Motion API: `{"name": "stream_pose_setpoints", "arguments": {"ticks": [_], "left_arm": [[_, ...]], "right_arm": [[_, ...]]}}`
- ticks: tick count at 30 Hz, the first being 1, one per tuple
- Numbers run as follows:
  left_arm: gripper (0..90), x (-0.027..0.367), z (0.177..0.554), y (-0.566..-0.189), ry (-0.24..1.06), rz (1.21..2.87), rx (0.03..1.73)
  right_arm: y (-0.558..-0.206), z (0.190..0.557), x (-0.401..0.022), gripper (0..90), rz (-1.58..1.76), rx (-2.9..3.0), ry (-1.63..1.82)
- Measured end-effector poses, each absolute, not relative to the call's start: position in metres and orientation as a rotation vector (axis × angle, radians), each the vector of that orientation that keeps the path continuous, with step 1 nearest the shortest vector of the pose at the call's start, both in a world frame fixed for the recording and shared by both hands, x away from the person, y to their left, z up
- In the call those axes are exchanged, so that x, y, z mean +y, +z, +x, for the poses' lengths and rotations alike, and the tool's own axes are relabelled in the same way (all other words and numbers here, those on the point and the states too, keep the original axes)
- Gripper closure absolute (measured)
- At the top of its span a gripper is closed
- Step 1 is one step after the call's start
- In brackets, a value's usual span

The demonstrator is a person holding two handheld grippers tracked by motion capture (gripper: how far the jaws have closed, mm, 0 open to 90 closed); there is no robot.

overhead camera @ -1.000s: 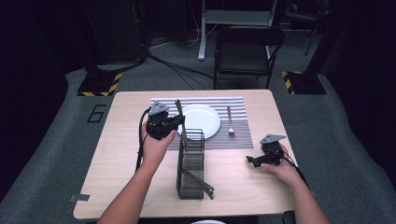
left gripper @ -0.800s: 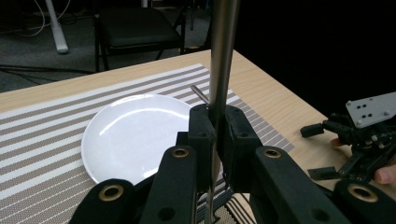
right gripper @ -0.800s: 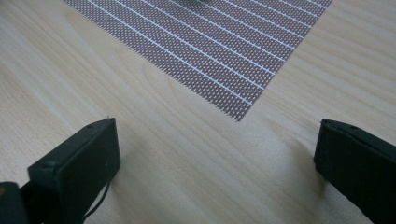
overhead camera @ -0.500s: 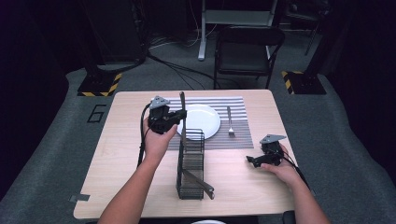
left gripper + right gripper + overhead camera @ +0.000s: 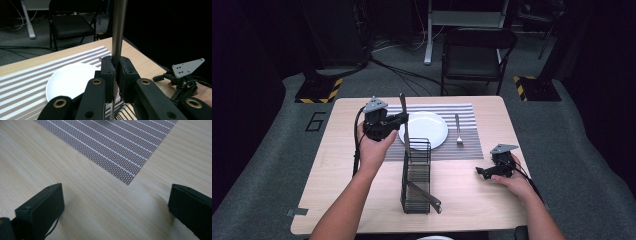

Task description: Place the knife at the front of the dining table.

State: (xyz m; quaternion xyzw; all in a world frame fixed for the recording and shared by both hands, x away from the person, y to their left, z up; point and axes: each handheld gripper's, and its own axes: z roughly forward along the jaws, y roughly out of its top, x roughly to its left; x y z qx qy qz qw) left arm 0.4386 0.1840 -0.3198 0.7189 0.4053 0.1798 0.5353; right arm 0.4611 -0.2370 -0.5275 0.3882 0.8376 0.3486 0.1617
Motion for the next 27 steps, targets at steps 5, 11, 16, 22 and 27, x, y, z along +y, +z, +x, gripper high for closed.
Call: {"name": "stream_pose_setpoints", "arguments": {"ticks": [5, 11, 16, 22, 27], "left_arm": [[83.4, 0.188, 0.436, -0.306, 0.44, 1.705, 0.96], [83.4, 0.194, 0.435, -0.297, 0.444, 1.692, 0.96], [83.4, 0.2, 0.433, -0.29, 0.436, 1.677, 0.949], [83.3, 0.208, 0.433, -0.284, 0.463, 1.665, 0.955], [83.4, 0.217, 0.437, -0.286, 0.487, 1.652, 0.99]], "right_arm": [[-0.527, 0.461, -0.237, 0.0, 1.109, 2.391, 0.995], [-0.527, 0.461, -0.237, 0.0, 1.108, 2.391, 0.995], [-0.527, 0.461, -0.237, 0.0, 1.109, 2.391, 0.995], [-0.527, 0.461, -0.237, 0.0, 1.109, 2.391, 0.995], [-0.527, 0.461, -0.237, 0.0, 1.108, 2.391, 0.995]]}}
